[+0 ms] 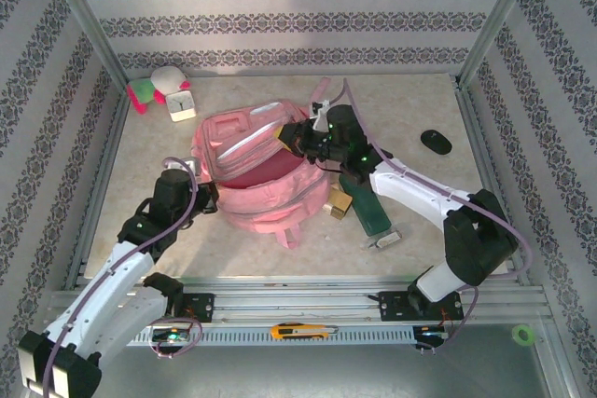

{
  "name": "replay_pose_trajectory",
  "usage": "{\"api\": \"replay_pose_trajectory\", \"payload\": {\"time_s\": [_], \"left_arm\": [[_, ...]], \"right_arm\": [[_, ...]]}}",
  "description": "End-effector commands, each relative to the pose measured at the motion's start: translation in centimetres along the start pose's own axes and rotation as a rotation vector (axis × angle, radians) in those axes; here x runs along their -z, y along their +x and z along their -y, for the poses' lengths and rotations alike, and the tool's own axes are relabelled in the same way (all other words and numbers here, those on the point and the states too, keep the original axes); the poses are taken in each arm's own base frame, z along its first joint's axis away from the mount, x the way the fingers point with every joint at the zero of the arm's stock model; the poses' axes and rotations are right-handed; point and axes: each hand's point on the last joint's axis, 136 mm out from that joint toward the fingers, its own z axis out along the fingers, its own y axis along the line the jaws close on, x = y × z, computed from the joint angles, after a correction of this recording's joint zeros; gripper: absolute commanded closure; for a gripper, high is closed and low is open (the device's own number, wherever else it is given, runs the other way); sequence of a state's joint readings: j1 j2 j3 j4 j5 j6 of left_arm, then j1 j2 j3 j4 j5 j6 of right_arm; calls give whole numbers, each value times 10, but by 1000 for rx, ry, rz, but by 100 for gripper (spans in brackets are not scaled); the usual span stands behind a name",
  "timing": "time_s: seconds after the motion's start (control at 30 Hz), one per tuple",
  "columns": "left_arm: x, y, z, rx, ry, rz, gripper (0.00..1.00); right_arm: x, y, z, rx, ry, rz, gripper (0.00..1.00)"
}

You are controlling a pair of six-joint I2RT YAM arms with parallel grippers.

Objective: Pack books, pencil case, and school supplies into a backpack

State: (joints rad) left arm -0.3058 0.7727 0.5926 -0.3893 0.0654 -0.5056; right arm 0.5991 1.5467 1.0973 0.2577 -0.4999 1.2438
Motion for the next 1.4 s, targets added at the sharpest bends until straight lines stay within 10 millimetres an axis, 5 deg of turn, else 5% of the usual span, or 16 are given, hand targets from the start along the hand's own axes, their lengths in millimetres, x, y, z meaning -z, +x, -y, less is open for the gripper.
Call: {"api": "replay_pose_trajectory", "payload": {"time_s": [0.0, 0.4, 0.57, 0.7, 0.83, 1.0, 1.37], "left_arm": [[-7, -16, -34, -10, -153, 22, 100], [-31, -70, -50, -40, -165, 84, 100], [-24, -78, -13, -95, 57, 136, 100], [-7, -68, 14, -59, 220, 141, 100], [6, -50, 20, -7, 279, 141, 100], [5, -28, 26, 24, 316, 119, 100], [-5, -25, 38, -1, 347, 80, 100]], "right_arm": [[27, -5, -91, 153, -263, -86, 100], [52, -16, -130, 176, -356, -185, 100], [56, -22, -136, 178, -361, -212, 100], [41, -26, -112, 143, -296, -185, 100], [19, -29, -74, 84, -212, -126, 74], [-8, -13, -47, 30, -146, -61, 55], [-41, 36, -3, -75, -36, 113, 45]]}}
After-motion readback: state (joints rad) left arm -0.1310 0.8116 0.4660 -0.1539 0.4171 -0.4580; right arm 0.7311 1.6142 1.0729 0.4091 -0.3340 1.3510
